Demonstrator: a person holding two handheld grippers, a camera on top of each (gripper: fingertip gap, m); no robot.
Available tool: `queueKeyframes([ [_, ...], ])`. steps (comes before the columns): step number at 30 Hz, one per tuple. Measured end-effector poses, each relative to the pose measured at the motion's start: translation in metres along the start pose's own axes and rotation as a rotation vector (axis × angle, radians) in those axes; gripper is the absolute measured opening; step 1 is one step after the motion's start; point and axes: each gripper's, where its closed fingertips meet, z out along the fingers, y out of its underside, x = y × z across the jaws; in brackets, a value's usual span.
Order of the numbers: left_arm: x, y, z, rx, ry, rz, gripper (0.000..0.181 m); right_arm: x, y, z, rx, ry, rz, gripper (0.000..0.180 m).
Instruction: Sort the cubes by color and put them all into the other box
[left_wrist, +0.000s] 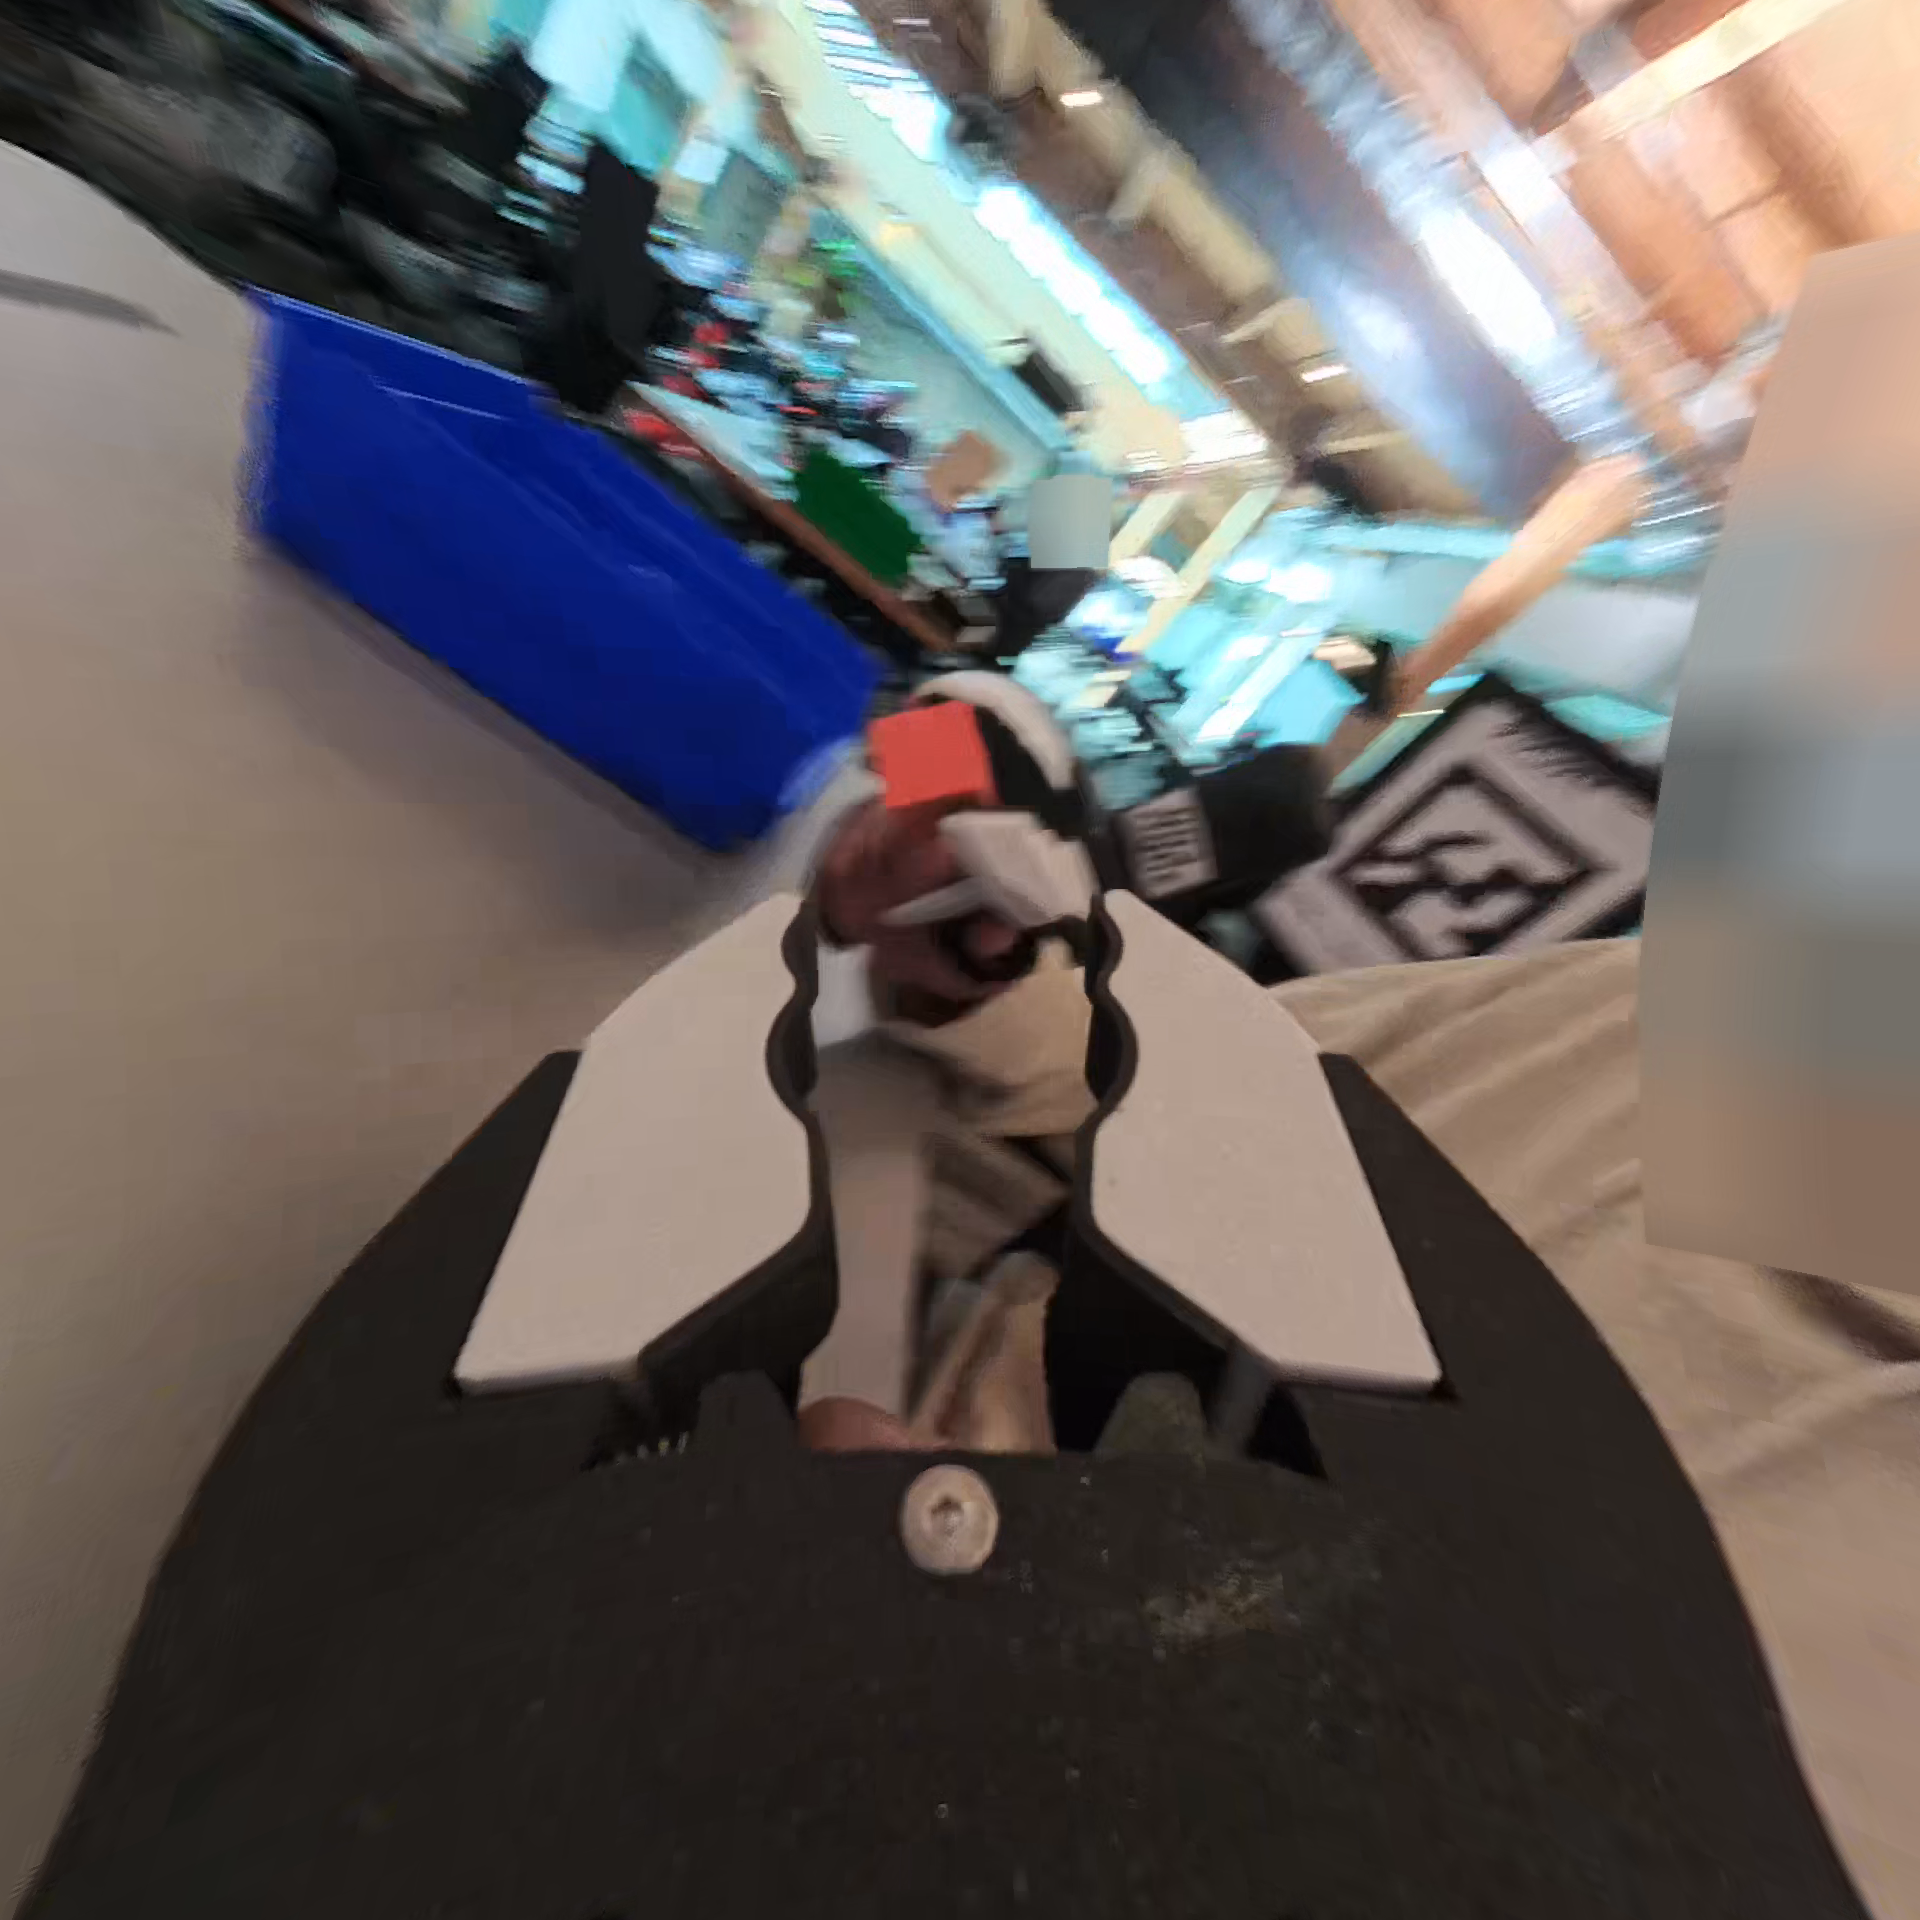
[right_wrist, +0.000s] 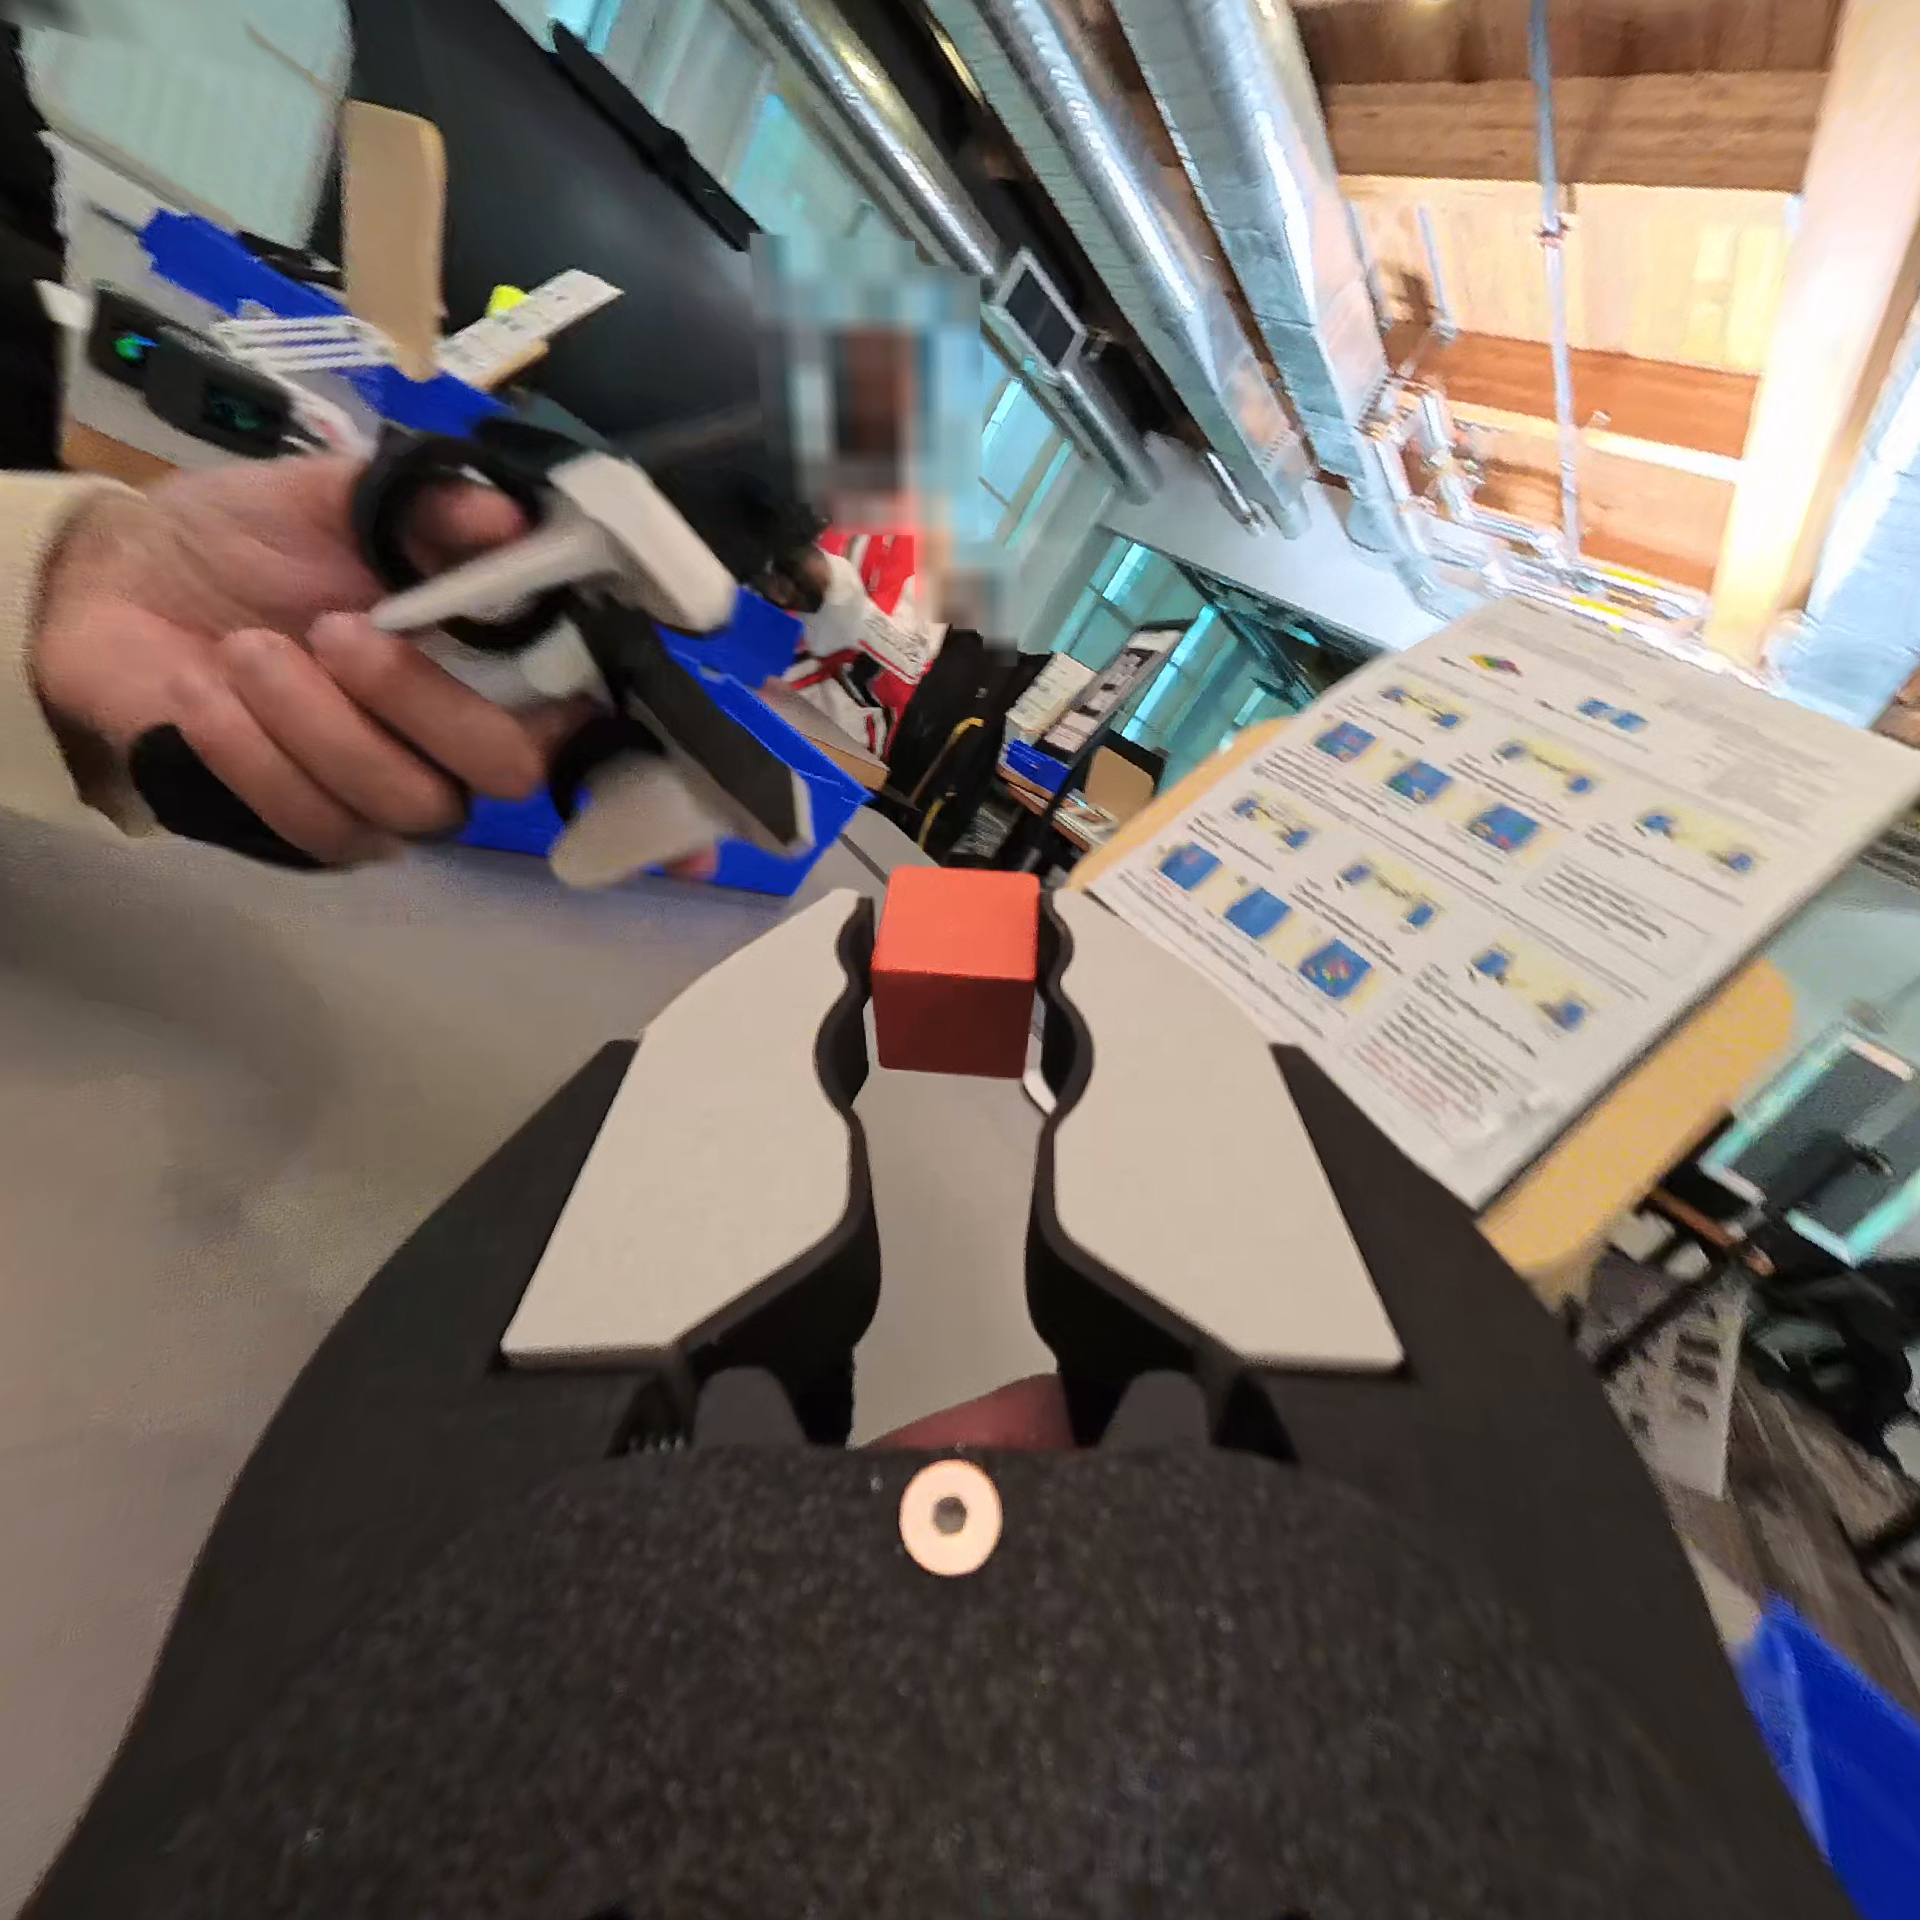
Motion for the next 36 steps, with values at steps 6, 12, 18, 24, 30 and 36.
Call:
queueKeyframes([
  [6, -0.067, 0.032, -0.091, 0.072, -0.934, 0.420, 0.041, 0.002, 0.039, -0.061, -0.180, 0.166, 0.083, 0.029],
  [12, -0.072, 0.051, -0.087, 0.014, -0.987, 0.480, 0.038, 0.021, 0.043, -0.066, -0.244, 0.239, 0.121, 0.029],
  [18, -0.077, 0.062, -0.083, -0.073, -0.987, 0.504, 0.038, 0.139, 0.058, -0.098, -0.413, 0.461, 0.122, 0.029],
  [24, -0.064, 0.061, -0.073, -0.064, -0.930, 0.527, 0.038, 0.306, 0.215, -0.140, -0.887, 0.630, 0.485, 0.029],
  [30, -0.064, 0.069, -0.074, -0.109, -0.954, 0.593, 0.037, 0.324, 0.318, -0.168, -1.347, 0.623, 0.569, 0.030],
  [36, -0.066, 0.073, -0.073, -0.120, -0.910, 0.561, 0.037, 0.328, 0.341, -0.183, -1.584, 0.631, 0.388, 0.030],
])
